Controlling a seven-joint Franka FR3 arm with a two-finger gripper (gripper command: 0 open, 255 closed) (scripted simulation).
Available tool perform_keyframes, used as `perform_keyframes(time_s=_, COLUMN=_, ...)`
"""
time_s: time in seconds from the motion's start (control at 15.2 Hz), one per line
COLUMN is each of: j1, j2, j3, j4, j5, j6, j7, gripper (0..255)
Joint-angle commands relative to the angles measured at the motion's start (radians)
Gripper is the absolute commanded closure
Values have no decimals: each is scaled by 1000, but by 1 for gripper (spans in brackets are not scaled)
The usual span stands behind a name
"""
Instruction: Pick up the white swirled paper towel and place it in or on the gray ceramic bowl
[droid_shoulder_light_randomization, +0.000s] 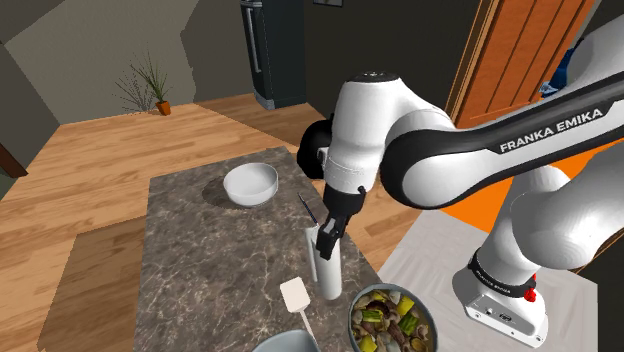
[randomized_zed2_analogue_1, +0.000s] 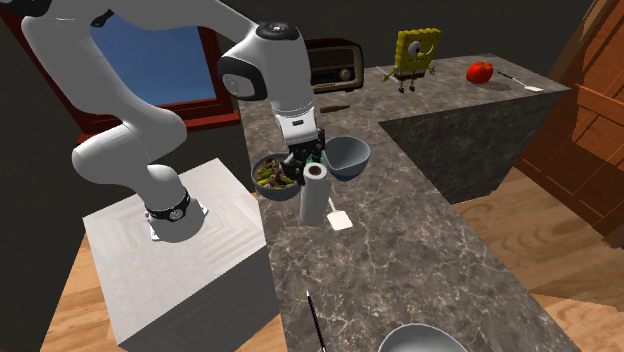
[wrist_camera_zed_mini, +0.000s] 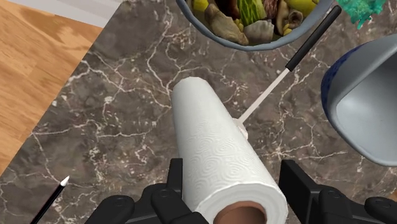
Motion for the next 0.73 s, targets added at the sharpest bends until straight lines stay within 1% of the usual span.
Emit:
perform_keyframes(time_s=0.0, j1=-2, j2=-9, j3=-7, j4=20, j5=-6, j6=-29, j7=2, gripper=255)
perform_keyframes(time_s=0.66, j1=-8, j2=-55, j3=-42, j4=121, j5=-31, j6=-175, j7=17, gripper=255)
